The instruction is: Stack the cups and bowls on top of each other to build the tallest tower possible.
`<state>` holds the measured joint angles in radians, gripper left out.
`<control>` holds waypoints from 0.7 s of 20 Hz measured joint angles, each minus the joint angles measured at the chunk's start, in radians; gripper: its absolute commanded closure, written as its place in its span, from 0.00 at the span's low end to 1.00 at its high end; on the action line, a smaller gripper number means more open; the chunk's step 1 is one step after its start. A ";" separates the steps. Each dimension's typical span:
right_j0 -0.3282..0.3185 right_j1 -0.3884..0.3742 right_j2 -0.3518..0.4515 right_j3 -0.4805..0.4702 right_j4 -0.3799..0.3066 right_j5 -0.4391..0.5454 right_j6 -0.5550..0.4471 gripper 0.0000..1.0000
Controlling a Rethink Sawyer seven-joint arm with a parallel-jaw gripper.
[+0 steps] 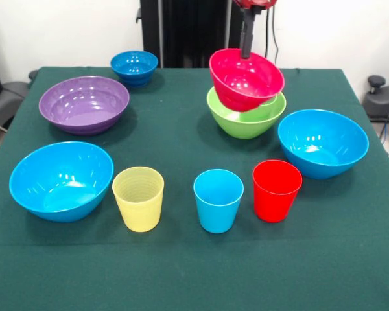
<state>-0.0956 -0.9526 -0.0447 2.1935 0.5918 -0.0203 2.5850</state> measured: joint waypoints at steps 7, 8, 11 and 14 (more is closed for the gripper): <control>-0.019 -0.002 -0.002 -0.004 0.000 0.000 0.000 1.00; -0.025 -0.003 0.000 -0.005 0.000 0.000 0.000 1.00; -0.041 -0.004 0.006 -0.004 0.000 0.000 0.000 1.00; -0.050 -0.004 0.006 -0.004 0.000 0.000 0.000 1.00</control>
<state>-0.1454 -0.9567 -0.0387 2.1891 0.5917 -0.0203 2.5850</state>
